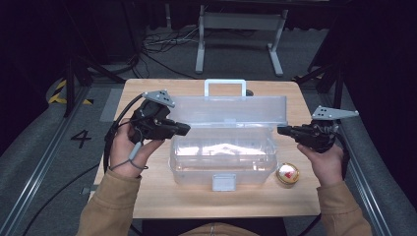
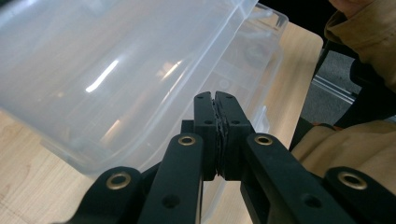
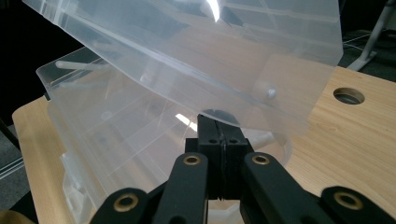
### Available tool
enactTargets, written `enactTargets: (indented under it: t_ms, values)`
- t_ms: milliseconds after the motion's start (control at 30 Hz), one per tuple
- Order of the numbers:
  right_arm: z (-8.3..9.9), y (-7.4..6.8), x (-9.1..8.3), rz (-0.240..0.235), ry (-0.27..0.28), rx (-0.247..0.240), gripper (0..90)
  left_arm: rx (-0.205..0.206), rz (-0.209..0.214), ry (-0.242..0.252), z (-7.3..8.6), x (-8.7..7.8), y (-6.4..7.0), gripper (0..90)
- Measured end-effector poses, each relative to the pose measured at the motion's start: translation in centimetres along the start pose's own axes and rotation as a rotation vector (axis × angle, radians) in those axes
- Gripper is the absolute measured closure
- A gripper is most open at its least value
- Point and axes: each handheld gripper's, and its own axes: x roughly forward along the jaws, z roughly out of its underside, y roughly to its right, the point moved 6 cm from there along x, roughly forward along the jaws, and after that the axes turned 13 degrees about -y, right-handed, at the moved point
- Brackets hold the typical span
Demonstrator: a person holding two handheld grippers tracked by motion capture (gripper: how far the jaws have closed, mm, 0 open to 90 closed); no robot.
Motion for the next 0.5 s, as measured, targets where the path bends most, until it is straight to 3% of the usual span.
enactTargets:
  t_ms: [133, 367, 500]
  values:
    - [0.0, 0.0, 0.0, 0.004, 0.004, 0.003, 90.0, -0.018, 0.009, 0.003, 0.7, 0.9, -0.3, 87.9]
    - [0.0, 0.1, 0.0, 0.0, 0.013, 0.006, 90.0, -0.074, -0.017, 0.012, 1.7, 2.3, -1.7, 88.9]
    - [0.1, 0.1, 0.0, 0.0, 0.015, 0.005, 90.0, -0.093, 0.0, 0.032, 1.9, 2.7, -2.1, 89.2]
